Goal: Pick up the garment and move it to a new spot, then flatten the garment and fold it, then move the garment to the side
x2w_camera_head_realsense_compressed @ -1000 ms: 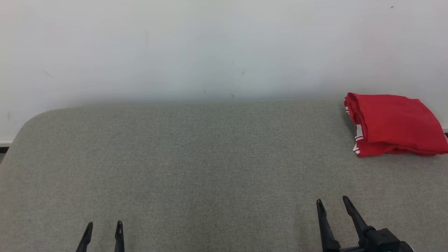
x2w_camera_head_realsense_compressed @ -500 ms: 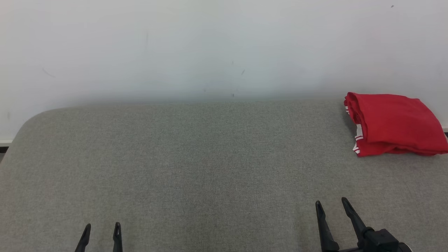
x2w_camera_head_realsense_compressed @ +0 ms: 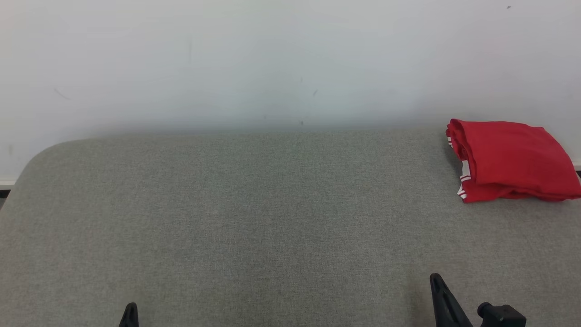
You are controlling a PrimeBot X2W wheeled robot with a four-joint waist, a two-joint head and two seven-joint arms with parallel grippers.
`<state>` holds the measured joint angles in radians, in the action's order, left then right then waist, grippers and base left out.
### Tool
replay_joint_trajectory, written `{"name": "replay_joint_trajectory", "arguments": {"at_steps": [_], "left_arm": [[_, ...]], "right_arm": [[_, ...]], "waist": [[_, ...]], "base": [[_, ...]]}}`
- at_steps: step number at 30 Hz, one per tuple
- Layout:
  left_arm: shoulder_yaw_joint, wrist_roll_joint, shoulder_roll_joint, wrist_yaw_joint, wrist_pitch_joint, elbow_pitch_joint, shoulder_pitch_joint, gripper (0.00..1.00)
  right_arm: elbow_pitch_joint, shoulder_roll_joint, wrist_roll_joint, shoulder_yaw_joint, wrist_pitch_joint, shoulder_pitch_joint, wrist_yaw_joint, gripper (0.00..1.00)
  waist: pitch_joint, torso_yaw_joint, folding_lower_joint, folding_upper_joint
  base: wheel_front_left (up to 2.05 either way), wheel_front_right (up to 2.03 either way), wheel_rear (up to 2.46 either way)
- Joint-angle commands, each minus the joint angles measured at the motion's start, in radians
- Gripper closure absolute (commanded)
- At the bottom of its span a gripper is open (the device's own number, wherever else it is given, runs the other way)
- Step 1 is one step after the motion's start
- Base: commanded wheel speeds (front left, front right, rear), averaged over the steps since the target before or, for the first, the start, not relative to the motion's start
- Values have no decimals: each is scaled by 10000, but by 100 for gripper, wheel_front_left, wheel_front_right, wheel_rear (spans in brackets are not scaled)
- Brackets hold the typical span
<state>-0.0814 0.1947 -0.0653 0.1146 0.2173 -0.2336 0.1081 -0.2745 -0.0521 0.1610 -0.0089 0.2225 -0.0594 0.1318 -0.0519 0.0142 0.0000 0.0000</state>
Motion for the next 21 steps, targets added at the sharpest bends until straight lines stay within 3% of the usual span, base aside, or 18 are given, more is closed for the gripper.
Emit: {"name": "replay_joint_trajectory", "arguments": {"at_steps": [1,21], "left_arm": [[-65,522,-16,16,-89,143,-315,100],[-73,4294,29,63,-909,157,-790,100]], "right_arm": [[166,4,543,-67,-94,280,-1,100],[253,9,4384,-320,-972,666,-5,100]], "waist": [[8,-2,0,0],[105,-27,0,0]], "base": [[0,0,0],[0,0,0]]}}
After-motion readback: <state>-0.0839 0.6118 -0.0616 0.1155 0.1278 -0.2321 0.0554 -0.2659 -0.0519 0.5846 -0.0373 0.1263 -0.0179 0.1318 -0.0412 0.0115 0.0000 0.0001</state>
